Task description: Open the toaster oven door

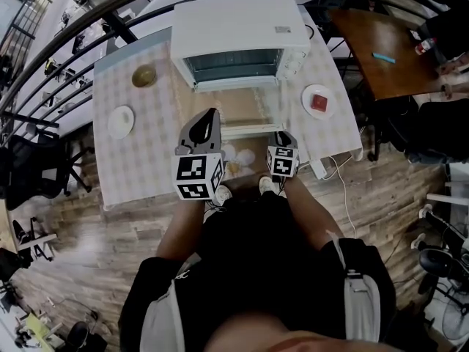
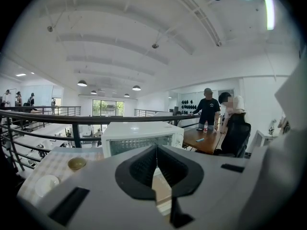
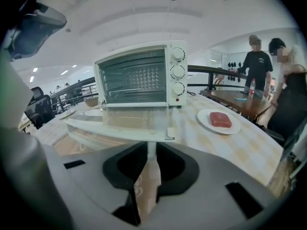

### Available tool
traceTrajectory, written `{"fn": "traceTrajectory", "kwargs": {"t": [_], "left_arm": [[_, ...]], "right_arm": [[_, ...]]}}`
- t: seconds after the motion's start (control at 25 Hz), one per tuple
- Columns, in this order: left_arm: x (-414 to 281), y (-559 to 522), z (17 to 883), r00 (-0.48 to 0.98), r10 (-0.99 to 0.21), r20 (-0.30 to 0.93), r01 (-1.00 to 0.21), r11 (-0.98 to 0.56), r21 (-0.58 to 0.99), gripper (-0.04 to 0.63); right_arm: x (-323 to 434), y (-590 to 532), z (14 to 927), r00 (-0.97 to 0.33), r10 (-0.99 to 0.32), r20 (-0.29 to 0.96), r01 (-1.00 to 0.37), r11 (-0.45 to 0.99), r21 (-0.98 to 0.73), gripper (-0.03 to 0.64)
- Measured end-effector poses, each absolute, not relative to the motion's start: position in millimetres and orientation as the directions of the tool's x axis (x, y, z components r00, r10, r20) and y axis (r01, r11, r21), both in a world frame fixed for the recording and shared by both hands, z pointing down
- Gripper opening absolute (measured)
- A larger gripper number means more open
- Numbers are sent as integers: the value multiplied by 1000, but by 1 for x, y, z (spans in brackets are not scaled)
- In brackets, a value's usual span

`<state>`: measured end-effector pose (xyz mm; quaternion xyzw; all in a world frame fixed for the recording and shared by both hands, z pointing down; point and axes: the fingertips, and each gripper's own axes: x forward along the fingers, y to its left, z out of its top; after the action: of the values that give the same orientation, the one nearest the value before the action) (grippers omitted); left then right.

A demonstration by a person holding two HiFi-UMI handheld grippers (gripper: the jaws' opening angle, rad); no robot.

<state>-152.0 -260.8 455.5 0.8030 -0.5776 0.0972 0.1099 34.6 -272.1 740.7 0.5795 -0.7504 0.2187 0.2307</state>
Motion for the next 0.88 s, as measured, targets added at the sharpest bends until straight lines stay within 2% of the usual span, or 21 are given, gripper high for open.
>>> {"fn": "traceTrajectory", "kwargs": {"t": [0.28, 0.48, 0.88], "left_arm": [[-163, -263, 465, 299, -903, 310, -953, -297, 55, 15], [-165, -266, 468, 298, -901, 315, -953, -297, 53, 15], [-156, -265, 453, 315, -908, 276, -948, -315, 45, 15]], "right_arm": [[35, -272, 756, -197, -790, 580, -976, 214, -39, 66], [31, -274, 757, -221, -780, 585, -967, 254, -28, 68], [33, -271, 763, -235, -750, 618, -962, 269, -38, 69]]}}
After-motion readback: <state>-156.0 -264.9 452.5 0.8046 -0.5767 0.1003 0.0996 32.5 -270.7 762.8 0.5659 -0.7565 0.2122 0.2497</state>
